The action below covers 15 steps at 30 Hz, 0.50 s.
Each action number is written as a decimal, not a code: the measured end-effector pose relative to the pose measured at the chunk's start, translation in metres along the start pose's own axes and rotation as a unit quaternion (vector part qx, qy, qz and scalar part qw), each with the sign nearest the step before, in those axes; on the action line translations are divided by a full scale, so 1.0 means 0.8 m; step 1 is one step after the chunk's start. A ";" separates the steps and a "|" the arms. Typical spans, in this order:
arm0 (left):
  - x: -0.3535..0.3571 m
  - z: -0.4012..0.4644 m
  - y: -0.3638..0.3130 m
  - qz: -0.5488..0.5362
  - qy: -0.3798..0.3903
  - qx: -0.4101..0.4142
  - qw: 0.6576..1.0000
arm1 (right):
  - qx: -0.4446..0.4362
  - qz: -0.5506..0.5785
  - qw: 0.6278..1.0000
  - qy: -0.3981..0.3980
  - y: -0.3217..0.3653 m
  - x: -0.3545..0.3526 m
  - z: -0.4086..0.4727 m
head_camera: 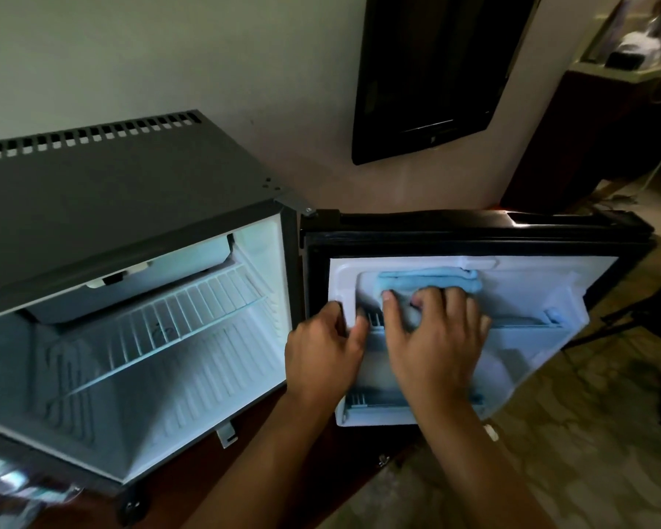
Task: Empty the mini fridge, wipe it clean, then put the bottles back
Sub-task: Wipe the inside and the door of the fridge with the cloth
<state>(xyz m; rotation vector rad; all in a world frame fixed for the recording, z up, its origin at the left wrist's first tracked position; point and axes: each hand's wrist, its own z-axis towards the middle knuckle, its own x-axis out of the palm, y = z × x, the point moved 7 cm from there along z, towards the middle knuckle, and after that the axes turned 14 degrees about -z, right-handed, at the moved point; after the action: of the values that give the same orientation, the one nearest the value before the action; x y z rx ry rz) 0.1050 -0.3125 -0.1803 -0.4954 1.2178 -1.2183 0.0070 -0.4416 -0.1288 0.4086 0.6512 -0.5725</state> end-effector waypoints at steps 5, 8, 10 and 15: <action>-0.001 0.002 -0.006 0.037 0.012 0.031 0.999 | -0.031 -0.037 0.997 0.065 0.032 0.001 0.000; 0.000 0.002 -0.006 0.024 0.008 0.026 0.999 | -0.063 -0.044 0.995 0.068 0.038 -0.001 0.003; 0.001 0.003 -0.004 0.024 0.007 0.008 1.000 | -0.067 -0.033 0.995 0.070 0.031 0.000 0.009; 0.003 0.003 -0.005 0.052 0.013 -0.012 0.998 | -0.022 -0.013 0.994 0.111 -0.001 0.010 0.022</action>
<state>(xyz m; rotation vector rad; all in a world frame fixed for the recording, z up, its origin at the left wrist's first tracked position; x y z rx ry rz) 0.1048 -0.3168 -0.1771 -0.4301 1.2676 -1.1260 0.0195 -0.4544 -0.1212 0.4260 0.8813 -0.5412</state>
